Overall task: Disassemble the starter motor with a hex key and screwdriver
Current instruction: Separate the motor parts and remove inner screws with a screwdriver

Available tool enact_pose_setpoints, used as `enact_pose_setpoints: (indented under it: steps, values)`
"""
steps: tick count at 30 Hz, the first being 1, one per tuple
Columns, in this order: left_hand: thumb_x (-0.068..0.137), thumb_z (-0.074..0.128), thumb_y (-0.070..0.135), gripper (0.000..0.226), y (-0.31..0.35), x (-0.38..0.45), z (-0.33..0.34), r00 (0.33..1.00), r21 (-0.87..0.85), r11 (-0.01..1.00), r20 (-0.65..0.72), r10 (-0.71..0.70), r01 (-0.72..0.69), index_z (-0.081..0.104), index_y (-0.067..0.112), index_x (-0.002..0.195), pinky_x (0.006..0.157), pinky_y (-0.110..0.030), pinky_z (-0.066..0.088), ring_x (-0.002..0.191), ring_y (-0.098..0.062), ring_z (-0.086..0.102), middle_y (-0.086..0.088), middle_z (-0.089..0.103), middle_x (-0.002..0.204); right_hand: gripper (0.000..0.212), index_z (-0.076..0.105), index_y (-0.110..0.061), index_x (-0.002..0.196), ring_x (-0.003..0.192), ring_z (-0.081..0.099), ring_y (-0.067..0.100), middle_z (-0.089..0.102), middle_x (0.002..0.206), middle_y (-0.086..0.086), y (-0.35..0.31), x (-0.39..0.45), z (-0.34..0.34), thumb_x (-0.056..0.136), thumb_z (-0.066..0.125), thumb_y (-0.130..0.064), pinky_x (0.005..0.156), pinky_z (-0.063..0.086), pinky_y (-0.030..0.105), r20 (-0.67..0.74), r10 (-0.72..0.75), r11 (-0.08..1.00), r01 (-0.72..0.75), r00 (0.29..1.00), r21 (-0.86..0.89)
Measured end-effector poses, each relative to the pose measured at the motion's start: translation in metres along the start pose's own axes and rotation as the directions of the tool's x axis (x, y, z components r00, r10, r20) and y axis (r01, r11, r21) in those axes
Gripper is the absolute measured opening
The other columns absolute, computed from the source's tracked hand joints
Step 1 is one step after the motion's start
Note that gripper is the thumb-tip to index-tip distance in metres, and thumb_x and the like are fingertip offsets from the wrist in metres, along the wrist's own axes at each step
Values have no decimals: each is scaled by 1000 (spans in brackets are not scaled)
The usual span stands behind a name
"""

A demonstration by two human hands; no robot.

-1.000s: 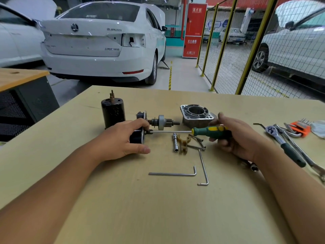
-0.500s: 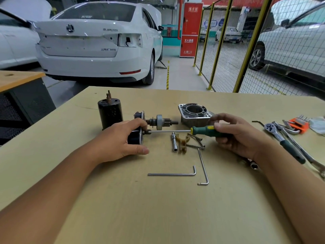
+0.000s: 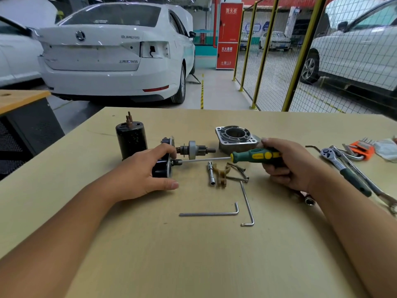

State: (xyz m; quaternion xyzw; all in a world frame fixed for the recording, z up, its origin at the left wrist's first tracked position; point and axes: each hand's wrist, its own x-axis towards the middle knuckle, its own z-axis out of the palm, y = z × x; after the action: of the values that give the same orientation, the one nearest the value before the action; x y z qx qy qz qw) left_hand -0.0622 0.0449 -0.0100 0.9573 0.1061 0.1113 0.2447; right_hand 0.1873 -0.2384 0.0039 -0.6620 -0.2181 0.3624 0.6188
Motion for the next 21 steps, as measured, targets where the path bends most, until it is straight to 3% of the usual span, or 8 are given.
enact_pose_setpoints:
  steps: [3, 7, 8, 10, 11, 13, 16, 21]
  values:
    - [63, 66, 86, 65, -2, 0, 0, 1000, 1, 1000, 4, 5, -5, 45, 58, 118, 90, -46, 54, 94, -14, 61, 24, 59, 107, 15, 62, -20, 95, 44, 30, 12, 53, 69, 9, 1, -2, -3, 86, 67, -30, 39, 30, 19, 75, -93, 994, 88, 993, 62]
    - [62, 64, 88, 65, -3, 1, 3, 1000, 6, 1000, -18, 11, -11, 45, 60, 117, 81, -40, 54, 84, -4, 59, 27, 59, 105, 48, 68, -19, 108, 59, 41, 13, 63, 103, 16, 6, -3, -6, 66, 75, 4, 46, 43, 25, 91, -148, 971, 127, 985, 202]
    - [62, 64, 89, 65, -2, 1, 5, 999, 6, 1000, -30, 13, -12, 45, 59, 116, 74, -37, 53, 76, -3, 58, 24, 59, 103, 47, 69, -17, 108, 58, 42, 13, 64, 104, 17, 6, -4, -4, 66, 79, 0, 47, 44, 26, 80, -145, 977, 130, 986, 172]
    - [62, 64, 89, 63, -1, 0, 6, 999, 5, 1000, -45, 13, -13, 45, 60, 115, 64, -32, 47, 67, -4, 56, 22, 59, 100, 39, 72, -16, 104, 55, 44, 13, 70, 93, 14, 4, -3, 2, 71, 88, -30, 46, 44, 26, 58, -122, 991, 118, 991, 64]
    - [63, 64, 88, 61, -1, 0, 6, 999, 6, 1000, -45, 9, -9, 44, 62, 114, 64, -31, 45, 68, -5, 56, 22, 59, 100, 38, 74, -19, 101, 52, 46, 13, 71, 87, 14, 3, -3, 4, 76, 83, -47, 44, 44, 26, 31, -101, 995, 101, 994, 7]
    - [66, 67, 85, 56, -1, 1, 6, 999, 10, 1000, -36, 6, -6, 44, 64, 113, 63, -29, 43, 68, -5, 56, 24, 58, 100, 35, 74, -23, 96, 47, 44, 13, 69, 79, 18, 3, -3, 1, 88, 66, -56, 40, 40, 24, -19, -63, 997, 62, 998, -52]
    - [66, 64, 87, 53, -1, 3, 7, 1000, 34, 999, -31, 2, -1, 42, 67, 111, 64, -28, 43, 69, -4, 56, 24, 58, 102, 25, 69, -16, 103, 47, 40, 14, 66, 82, 22, 4, -2, -2, 94, 67, -39, 40, 37, 22, -14, -76, 997, 76, 997, -22]
    - [64, 56, 91, 55, 2, 6, 8, 999, 87, 996, -35, -17, 20, 38, 72, 113, 76, -30, 52, 87, 0, 59, 24, 58, 109, 36, 68, -9, 107, 61, 48, 17, 59, 98, 18, 6, -5, 0, 74, 81, -6, 48, 44, 24, -11, -140, 973, 140, 990, 184]
